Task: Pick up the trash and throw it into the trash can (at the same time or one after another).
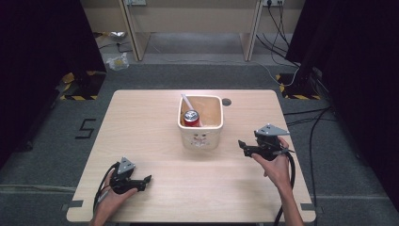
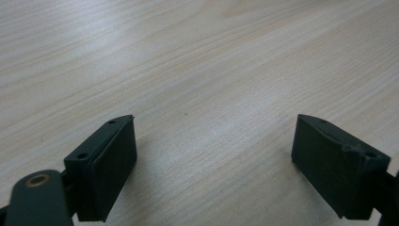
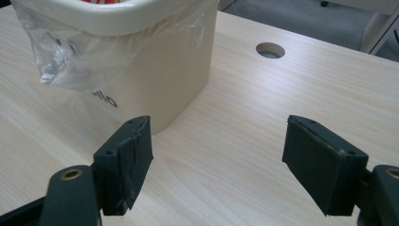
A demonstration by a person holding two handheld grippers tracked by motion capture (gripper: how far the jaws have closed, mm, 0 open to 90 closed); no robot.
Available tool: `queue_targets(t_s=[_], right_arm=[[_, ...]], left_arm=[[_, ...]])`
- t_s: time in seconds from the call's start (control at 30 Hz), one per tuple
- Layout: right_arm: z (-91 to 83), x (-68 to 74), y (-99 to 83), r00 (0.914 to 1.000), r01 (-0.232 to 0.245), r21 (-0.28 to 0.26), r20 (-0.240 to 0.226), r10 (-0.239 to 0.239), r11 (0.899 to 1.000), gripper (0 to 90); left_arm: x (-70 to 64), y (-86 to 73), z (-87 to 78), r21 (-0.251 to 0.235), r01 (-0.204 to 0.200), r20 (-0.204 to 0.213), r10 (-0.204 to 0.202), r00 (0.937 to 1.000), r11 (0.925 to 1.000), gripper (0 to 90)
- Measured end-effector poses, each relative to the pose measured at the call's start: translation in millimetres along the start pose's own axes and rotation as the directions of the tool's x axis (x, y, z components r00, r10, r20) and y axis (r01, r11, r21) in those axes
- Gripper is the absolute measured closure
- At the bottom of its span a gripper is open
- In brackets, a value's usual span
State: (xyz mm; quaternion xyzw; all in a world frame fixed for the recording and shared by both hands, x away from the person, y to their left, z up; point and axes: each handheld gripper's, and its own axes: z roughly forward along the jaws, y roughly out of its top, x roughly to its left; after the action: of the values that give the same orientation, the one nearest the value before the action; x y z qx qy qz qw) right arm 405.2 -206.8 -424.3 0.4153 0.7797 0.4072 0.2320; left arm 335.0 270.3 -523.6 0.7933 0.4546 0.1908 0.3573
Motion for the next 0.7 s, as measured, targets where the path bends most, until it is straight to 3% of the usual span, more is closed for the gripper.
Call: queue_targets(t_s=[0.7], right_arm=[[2.4,17.6,-14.9,0.9994,0.026,0.023,-0.023,-0.026,0.999,24.6]], left_arm=[[0.0,0.0,0.0,0.000,0.000,0.000,0.000,1.0000,1.0000,13.7]])
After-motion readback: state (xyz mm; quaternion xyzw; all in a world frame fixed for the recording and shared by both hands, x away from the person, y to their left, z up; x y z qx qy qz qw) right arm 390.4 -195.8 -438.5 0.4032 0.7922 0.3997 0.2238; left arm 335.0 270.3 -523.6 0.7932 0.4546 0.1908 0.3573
